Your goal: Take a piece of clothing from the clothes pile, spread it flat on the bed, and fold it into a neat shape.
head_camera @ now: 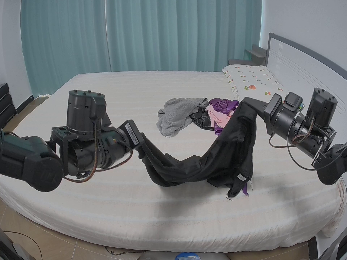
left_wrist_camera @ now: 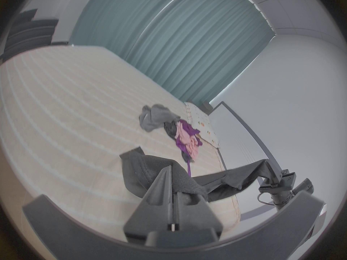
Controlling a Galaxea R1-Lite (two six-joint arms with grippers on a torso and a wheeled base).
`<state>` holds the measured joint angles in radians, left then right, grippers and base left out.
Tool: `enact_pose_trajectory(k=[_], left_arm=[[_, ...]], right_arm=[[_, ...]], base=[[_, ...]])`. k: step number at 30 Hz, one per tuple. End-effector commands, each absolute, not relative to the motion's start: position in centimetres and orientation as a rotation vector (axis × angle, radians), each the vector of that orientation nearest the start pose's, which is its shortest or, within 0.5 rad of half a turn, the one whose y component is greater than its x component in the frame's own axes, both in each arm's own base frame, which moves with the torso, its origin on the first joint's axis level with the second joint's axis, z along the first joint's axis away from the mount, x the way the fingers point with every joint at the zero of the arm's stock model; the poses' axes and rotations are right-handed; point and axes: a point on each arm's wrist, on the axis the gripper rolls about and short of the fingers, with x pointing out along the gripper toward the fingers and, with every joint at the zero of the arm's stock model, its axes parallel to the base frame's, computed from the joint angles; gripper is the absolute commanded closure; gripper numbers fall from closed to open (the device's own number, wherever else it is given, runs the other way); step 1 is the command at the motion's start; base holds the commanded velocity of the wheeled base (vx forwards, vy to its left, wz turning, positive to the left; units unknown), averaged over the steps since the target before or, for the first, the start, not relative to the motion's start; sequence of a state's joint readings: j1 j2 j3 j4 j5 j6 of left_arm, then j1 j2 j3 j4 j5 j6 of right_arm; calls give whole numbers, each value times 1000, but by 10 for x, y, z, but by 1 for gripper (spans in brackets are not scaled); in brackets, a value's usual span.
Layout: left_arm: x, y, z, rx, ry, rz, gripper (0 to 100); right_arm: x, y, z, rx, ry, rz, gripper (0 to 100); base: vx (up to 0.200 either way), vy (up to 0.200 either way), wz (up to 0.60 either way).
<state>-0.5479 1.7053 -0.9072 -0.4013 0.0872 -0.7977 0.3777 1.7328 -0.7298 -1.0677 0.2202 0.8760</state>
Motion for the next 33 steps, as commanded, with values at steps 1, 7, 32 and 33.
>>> enact_pose_trajectory(k=[1, 7, 32, 33], left_arm=[[265, -170, 159, -650, 637, -269, 100], [259, -186, 137, -646, 723, -269, 100], [239, -178, 107, -638, 757, -265, 100], [238, -178, 109, -640, 754, -268, 100]], right_arm=[[281, 129, 173, 885, 309, 582, 100], [273, 141, 148, 882, 422, 579, 100], [246, 142, 128, 865, 511, 538, 100], [246, 142, 129, 865, 509, 537, 100]], base=[[0, 0, 0], [0, 0, 0], [-72, 0, 0], [0, 0, 0]])
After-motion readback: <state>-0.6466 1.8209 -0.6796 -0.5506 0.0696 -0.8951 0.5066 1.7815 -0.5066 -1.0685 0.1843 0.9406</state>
